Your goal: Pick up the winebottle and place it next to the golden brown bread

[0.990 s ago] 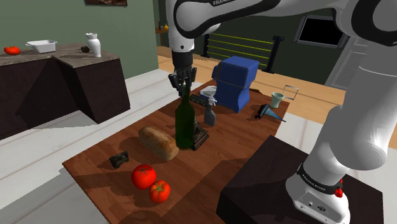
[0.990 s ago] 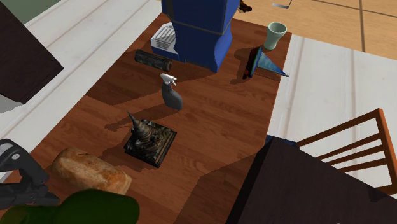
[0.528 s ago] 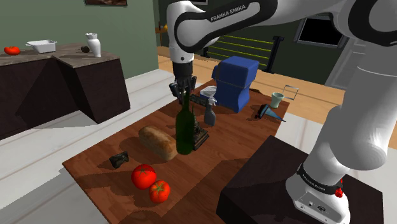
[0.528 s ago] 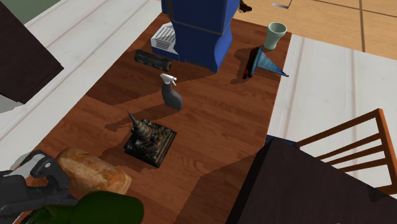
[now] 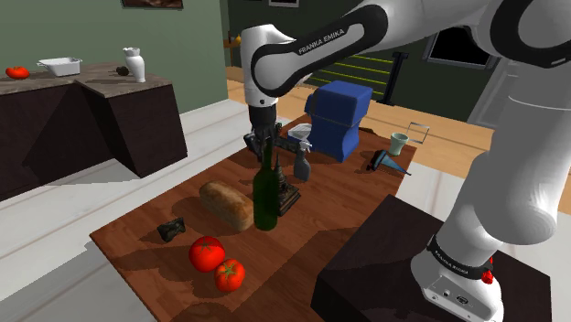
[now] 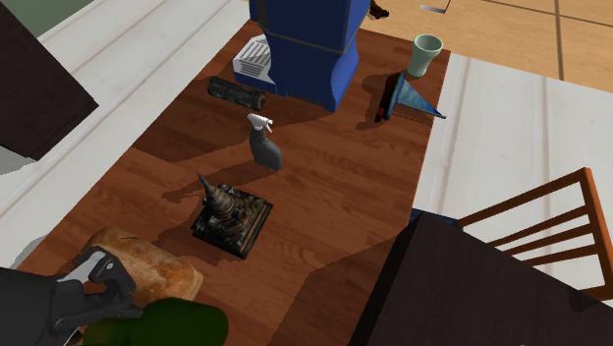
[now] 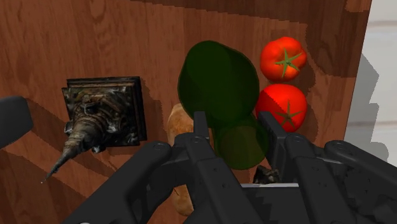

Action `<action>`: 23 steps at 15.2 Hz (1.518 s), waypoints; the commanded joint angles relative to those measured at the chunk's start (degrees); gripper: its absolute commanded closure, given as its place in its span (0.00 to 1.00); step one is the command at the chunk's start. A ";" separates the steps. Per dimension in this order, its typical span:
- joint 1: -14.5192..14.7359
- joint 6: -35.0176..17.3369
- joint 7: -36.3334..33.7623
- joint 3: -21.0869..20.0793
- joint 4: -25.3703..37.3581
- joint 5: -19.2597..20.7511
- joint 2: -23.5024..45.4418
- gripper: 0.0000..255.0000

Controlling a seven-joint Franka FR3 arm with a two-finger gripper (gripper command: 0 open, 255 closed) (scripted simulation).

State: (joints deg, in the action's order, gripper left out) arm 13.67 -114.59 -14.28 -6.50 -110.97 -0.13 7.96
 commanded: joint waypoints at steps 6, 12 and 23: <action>0.03 -4.97 -0.07 0.06 -2.95 0.24 1.98 1.00; 0.10 -9.14 -0.21 0.12 -4.88 0.53 4.23 1.00; 0.29 -16.53 -0.58 0.34 -7.26 1.22 9.27 1.00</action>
State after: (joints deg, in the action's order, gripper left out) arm 14.00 -130.45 -14.92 -6.21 -118.06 1.03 16.80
